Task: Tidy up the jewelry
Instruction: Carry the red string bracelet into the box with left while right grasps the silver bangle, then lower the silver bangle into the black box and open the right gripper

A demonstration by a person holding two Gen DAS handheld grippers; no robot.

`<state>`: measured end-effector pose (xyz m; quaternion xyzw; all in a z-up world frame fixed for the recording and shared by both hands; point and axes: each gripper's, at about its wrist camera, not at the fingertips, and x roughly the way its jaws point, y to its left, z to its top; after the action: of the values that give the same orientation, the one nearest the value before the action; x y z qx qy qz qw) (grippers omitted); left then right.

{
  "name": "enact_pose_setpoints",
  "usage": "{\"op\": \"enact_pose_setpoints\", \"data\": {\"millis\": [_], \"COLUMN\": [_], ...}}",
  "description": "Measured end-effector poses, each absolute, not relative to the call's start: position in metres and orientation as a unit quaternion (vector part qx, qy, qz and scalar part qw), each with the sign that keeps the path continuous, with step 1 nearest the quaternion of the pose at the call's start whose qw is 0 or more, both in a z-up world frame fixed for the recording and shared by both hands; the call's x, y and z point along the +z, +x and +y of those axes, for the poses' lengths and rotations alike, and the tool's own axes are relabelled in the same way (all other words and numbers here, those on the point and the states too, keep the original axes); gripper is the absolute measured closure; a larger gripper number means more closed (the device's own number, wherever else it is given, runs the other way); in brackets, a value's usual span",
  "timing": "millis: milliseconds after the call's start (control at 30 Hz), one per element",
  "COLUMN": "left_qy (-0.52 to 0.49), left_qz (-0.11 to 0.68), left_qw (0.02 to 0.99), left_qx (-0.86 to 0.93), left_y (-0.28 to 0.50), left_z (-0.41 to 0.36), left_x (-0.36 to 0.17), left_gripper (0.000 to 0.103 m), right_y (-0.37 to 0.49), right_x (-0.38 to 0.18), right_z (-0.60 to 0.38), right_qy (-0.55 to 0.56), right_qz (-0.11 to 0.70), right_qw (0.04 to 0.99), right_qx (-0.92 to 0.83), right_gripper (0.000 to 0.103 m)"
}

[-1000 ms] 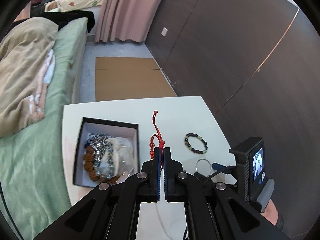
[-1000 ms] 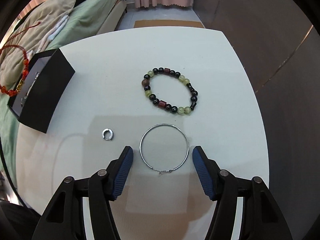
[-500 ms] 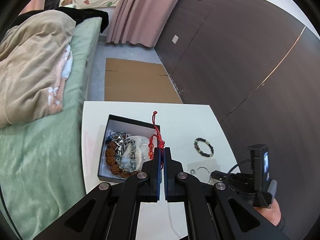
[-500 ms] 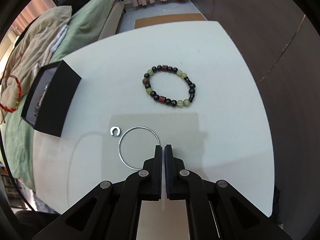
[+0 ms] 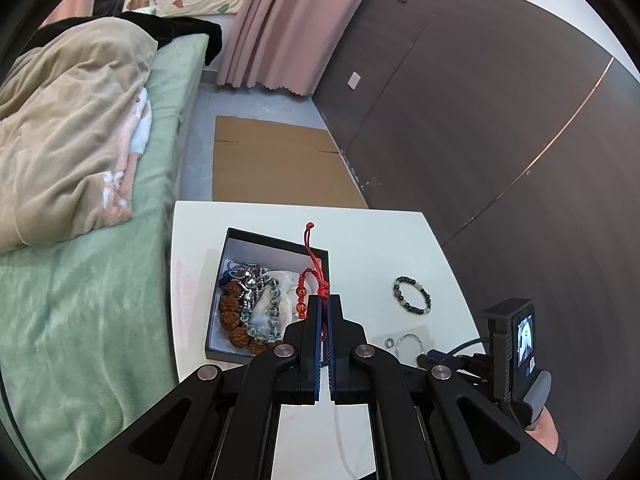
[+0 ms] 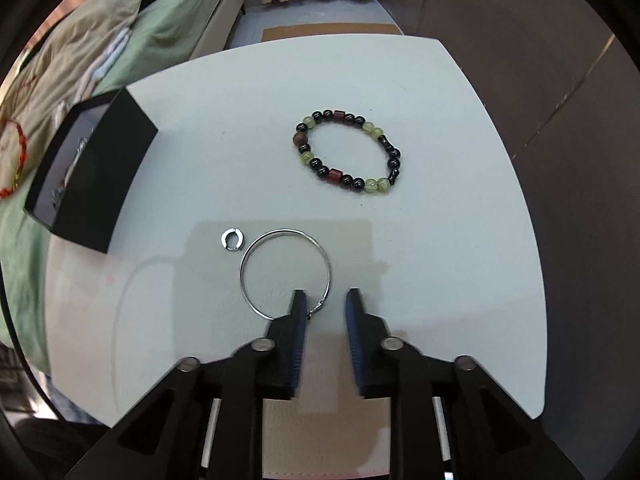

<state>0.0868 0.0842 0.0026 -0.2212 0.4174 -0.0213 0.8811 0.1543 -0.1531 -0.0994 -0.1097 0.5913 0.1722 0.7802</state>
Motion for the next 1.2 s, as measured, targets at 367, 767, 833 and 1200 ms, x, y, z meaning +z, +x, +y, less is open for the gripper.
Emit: {"op": "enact_pose_setpoints", "data": {"millis": [367,767,833,1200], "left_qy": [-0.237,-0.269,-0.267,-0.278], "left_qz": [0.424,0.433,0.416,0.392], "left_qw": [0.874,0.859,0.869,0.877], "left_qx": [-0.022,-0.046,-0.029,0.000], "left_y": [0.095,0.113,0.108,0.093], "left_z": [0.093,0.097,0.101,0.133], "left_x": [-0.010,-0.020,-0.015,0.001], "left_gripper": [0.101,0.053,0.033,0.033], "right_y": [0.156,0.167,0.168,0.174], "right_x": [-0.073,-0.037,-0.031,-0.009], "right_z": [-0.156,-0.127,-0.120,-0.057], "right_qy": [-0.044,0.001,0.006,0.009], "right_qz": [0.558,0.523,0.518,0.503], "right_qw": [0.801,0.807,0.805,0.786], "right_qx": [0.213,0.274,0.289,0.360], "right_gripper": [0.099,0.099,0.099,0.099]}}
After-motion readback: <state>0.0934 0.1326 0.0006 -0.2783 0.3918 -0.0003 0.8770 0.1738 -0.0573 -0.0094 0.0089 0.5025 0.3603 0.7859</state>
